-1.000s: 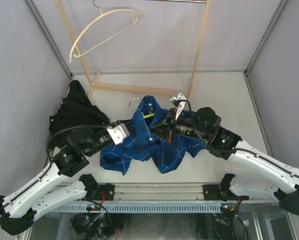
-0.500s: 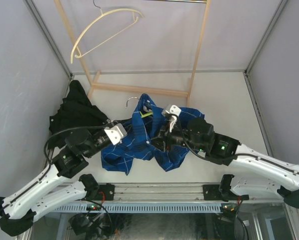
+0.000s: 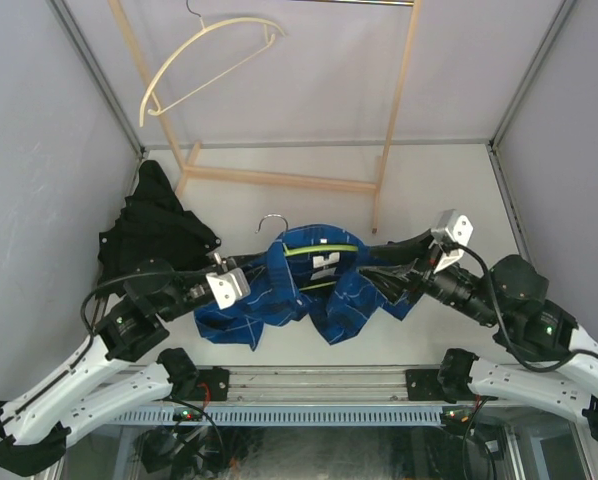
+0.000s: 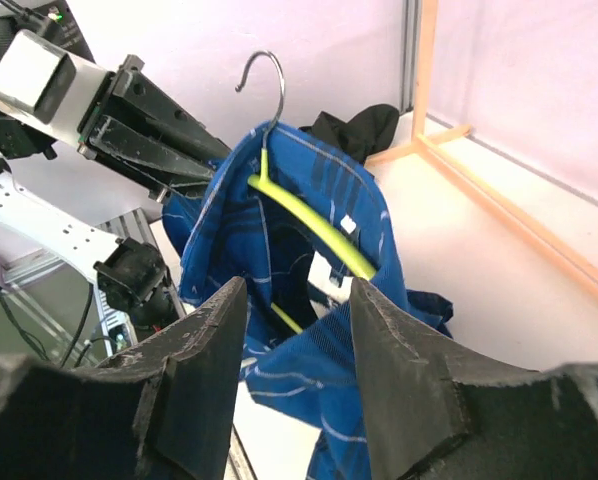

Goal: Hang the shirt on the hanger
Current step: Hang the shirt on the hanger.

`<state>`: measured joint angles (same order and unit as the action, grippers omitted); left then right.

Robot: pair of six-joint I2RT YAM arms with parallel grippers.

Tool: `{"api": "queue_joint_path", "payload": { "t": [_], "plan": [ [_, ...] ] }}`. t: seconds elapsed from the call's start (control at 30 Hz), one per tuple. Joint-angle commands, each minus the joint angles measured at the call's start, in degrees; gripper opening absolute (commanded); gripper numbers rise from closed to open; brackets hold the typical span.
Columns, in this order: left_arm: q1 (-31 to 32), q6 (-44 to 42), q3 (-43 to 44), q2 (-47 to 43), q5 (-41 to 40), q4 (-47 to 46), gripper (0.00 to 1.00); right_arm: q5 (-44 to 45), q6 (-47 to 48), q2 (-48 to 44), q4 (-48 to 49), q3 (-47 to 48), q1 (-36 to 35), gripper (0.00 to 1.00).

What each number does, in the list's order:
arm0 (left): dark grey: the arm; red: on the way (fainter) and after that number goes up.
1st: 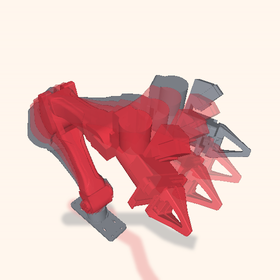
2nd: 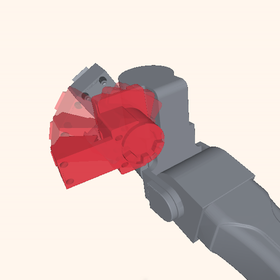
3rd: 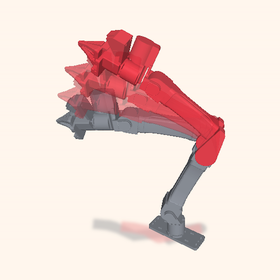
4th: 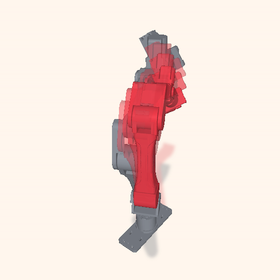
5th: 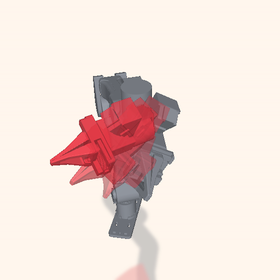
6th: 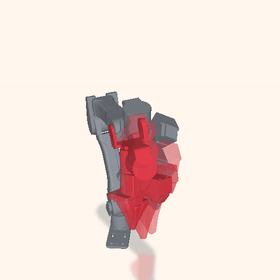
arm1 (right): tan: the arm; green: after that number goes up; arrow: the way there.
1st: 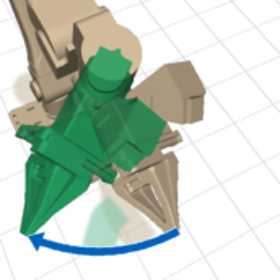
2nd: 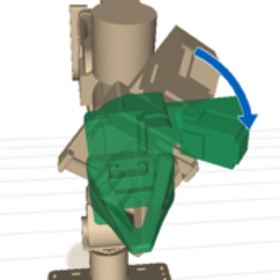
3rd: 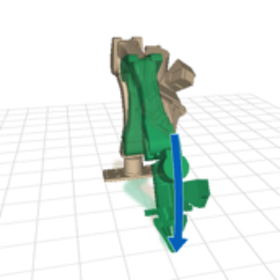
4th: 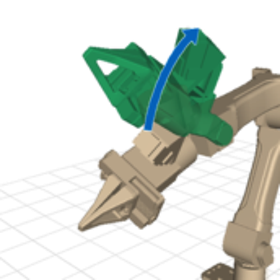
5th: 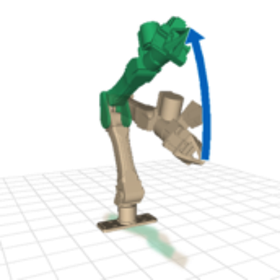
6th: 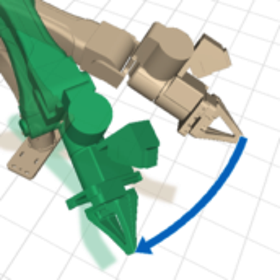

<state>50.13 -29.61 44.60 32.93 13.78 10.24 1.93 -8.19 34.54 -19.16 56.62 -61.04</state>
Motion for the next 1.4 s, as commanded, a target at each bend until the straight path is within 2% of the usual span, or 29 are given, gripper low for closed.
{"api": "queue_joint_path", "payload": {
  "t": [0.0,0.17,0.4,0.53,0.7,0.93,1.17,1.37],
  "plan": [
    [0.3,-1.0,0.3,1.0,2.7,-3.1,0.00,-0.9,4.2,-1.1,-1.7,2.7,0.5,0.44],
    [0.4,-1.8,-0.2,1.9,3.7,-3.0,0.00,-2.8,6.1,0.6,-3.8,4.1,1.2,0.43],
    [0.3,-3.2,0.0,3.4,7.9,-0.6,0.00,-18.0,13.0,9.6,-7.8,7.8,1.9,0.40],
    [0.3,-3.8,-0.1,3.4,8.6,0.6,0.00,-14.4,12.4,12.2,-4.0,7.9,2.0,0.44],
    [0.3,-3.8,-0.3,3.5,9.4,0.8,0.00,-8.4,6.4,13.9,5.6,6.8,2.7,0.48],
    [0.3,-3.6,-0.1,3.8,10.8,1.0,0.00,-11.9,-0.1,18.4,15.2,6.2,4.8,0.50],
    [0.4,-3.9,-0.4,3.7,11.1,1.2,0.00,-21.7,-7.0,23.5,19.6,6.2,9.6,0.44],
    [0.3,-3.8,-0.5,3.7,11.8,1.1,0.00,-27.8,-7.9,26.0,21.8,6.2,9.9,0.29]
  ]
}}
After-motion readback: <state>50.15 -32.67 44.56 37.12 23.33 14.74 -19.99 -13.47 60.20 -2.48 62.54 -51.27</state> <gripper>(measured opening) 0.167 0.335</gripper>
